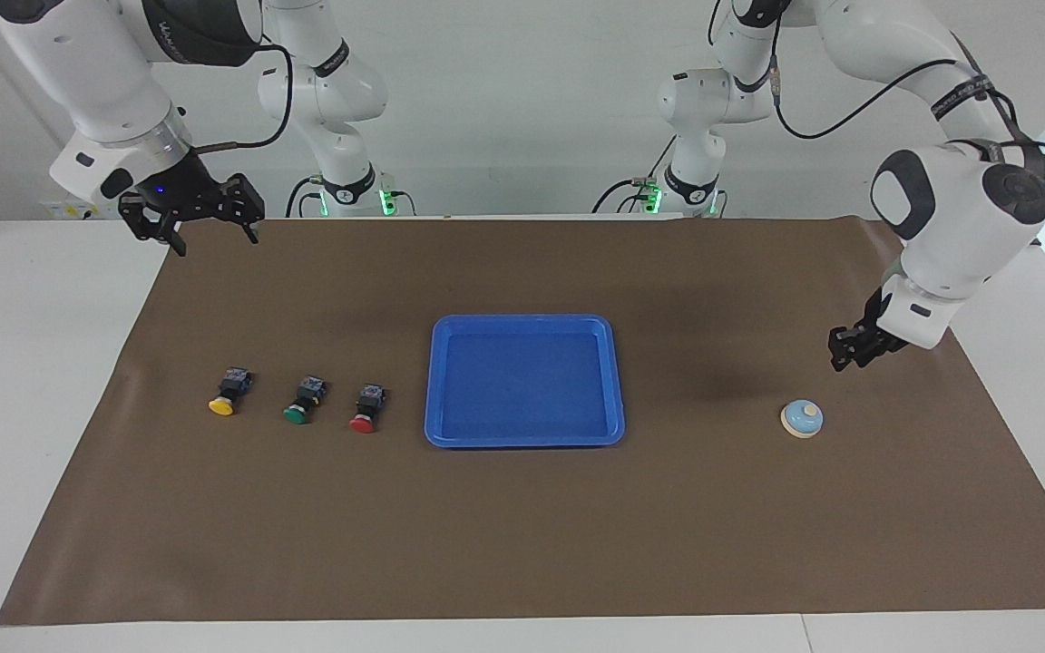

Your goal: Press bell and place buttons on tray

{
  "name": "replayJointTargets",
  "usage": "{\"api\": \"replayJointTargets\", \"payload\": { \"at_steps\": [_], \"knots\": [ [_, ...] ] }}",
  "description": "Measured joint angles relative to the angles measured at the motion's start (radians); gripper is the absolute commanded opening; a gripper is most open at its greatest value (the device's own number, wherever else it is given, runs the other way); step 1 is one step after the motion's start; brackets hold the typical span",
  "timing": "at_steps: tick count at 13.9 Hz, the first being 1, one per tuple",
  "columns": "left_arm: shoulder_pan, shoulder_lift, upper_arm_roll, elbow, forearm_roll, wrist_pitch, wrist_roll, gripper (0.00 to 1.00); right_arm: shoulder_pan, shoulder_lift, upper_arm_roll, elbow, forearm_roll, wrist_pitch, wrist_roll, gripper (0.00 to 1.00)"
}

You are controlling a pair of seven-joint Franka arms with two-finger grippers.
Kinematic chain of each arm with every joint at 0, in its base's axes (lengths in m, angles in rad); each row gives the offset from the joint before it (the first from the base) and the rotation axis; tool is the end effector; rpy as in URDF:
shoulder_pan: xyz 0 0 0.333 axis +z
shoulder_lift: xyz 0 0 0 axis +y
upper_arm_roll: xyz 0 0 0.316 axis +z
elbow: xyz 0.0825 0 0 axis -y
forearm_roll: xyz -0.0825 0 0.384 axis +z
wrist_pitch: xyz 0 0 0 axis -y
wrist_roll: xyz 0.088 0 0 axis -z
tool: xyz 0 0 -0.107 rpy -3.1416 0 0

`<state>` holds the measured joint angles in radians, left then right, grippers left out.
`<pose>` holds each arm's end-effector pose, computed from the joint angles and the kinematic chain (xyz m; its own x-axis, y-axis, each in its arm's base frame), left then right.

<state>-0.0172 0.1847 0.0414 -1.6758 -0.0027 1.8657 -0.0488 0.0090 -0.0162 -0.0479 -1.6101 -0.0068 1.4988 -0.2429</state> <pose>0.6191 0.0131 0.4914 0.9973 0.0730 0.0056 0.0730 -0.9973 -0.0047 0.5402 -0.0220 0.6090 0.9748 0.2024 -0.0936 0.2017 -0.9793 -0.0170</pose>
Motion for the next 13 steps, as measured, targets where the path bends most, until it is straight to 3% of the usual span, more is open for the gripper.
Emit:
{"api": "replayJointTargets", "payload": {
  "at_steps": [6,13],
  "knots": [
    [-0.002,-0.162,-0.001,-0.002,0.0,-0.174,0.0,1.0,0.0,0.0,0.0,0.0,0.0,0.0,0.0,1.0],
    [-0.003,-0.182,-0.007,-0.007,0.0,-0.217,0.0,1.0,0.001,0.0,0.002,0.0,0.0,-0.007,0.0,1.0]
  ]
}}
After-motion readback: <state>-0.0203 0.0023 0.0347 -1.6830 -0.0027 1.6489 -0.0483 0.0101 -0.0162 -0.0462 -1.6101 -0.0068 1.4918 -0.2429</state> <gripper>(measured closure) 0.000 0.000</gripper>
